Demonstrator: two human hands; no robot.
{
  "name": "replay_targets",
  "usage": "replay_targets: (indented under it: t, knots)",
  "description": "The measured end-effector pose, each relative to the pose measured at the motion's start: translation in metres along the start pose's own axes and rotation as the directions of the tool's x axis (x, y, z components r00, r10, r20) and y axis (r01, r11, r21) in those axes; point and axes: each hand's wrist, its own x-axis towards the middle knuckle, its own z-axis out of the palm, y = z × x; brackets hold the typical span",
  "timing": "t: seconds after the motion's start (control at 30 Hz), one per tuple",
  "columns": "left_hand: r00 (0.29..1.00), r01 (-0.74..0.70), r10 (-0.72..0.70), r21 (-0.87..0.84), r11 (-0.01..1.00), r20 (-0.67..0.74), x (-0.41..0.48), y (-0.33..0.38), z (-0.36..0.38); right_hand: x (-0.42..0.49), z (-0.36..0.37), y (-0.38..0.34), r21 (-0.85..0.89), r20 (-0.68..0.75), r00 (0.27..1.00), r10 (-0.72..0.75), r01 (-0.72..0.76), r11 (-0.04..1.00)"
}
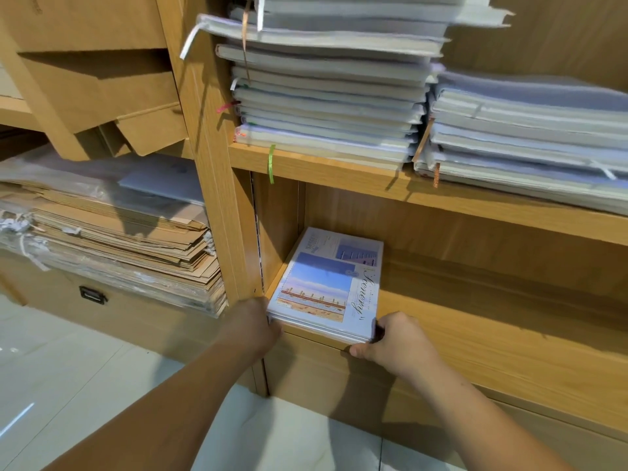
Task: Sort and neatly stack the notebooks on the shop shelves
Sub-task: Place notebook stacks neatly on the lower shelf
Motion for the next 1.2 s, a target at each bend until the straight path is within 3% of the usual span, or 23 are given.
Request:
replay_targets:
  t: [0.13,0.23,0.33,0.47,0.53,0.6,0.63,0.67,0.77,0.83,0.9,1.0,1.2]
  knots:
    - [0.999,0.053,-0.053,0.07,0.996,-0.007,-0.036,0.01,-0.013,-0.038,-0.03,-0.003,-0.145,0.064,0.997,0.044,-0.034,0.989]
    - [0.999,0.02,-0.015,-0.133,0.991,0.035,-0.073,0.024,-0.023,-0.079,-0.068,-0.009,-0.131,0.069,0.996,-0.049,0.058,0.99]
    - [0.992,-0.122,0.126,-0.305,0.945,-0.005,-0.103,0.058,-0.048,-0.116,-0.123,-0.03,-0.114,0.008,0.979,-0.201,0.201,0.973]
    - [0.925,-0.379,0.34,-0.345,0.859,-0.17,-0.134,0.131,-0.107,-0.165,-0.205,-0.054,-0.098,-0.177,0.92,-0.351,0.338,0.936]
    - [0.875,-0.479,0.406,-0.351,0.805,-0.262,-0.144,0.168,-0.136,-0.182,-0.239,-0.052,-0.075,-0.372,0.845,-0.386,0.387,0.919]
    - [0.801,-0.571,0.439,-0.3,0.764,-0.407,-0.143,0.201,-0.159,-0.189,-0.266,-0.044,-0.077,-0.607,0.69,-0.395,0.443,0.893]
    - [0.763,-0.601,0.448,-0.256,0.757,-0.466,-0.14,0.215,-0.168,-0.188,-0.276,-0.039,-0.101,-0.686,0.616,-0.388,0.447,0.889]
    - [0.741,-0.609,0.453,-0.213,0.764,-0.495,-0.135,0.227,-0.173,-0.184,-0.285,-0.033,-0.12,-0.714,0.594,-0.371,0.418,0.9]
    - [0.773,-0.553,0.436,-0.153,0.819,-0.46,-0.118,0.248,-0.172,-0.162,-0.301,-0.016,-0.04,-0.554,0.793,-0.255,0.28,0.959]
    - [0.79,-0.542,0.418,-0.193,0.818,-0.448,-0.11,0.251,-0.161,-0.147,-0.304,-0.01,0.108,-0.434,0.865,-0.251,0.326,0.939]
    - [0.775,-0.564,0.405,-0.244,0.788,-0.485,-0.104,0.25,-0.148,-0.132,-0.304,-0.005,0.242,-0.385,0.883,-0.269,0.378,0.894]
    - [0.777,-0.565,0.37,-0.304,0.767,-0.51,-0.096,0.25,-0.137,-0.116,-0.306,0.0,0.299,-0.378,0.888,-0.261,0.384,0.874]
    - [0.818,-0.492,0.253,-0.4,0.774,-0.517,-0.096,0.256,-0.121,-0.107,-0.297,0.005,0.124,-0.488,0.835,-0.255,0.355,0.926]
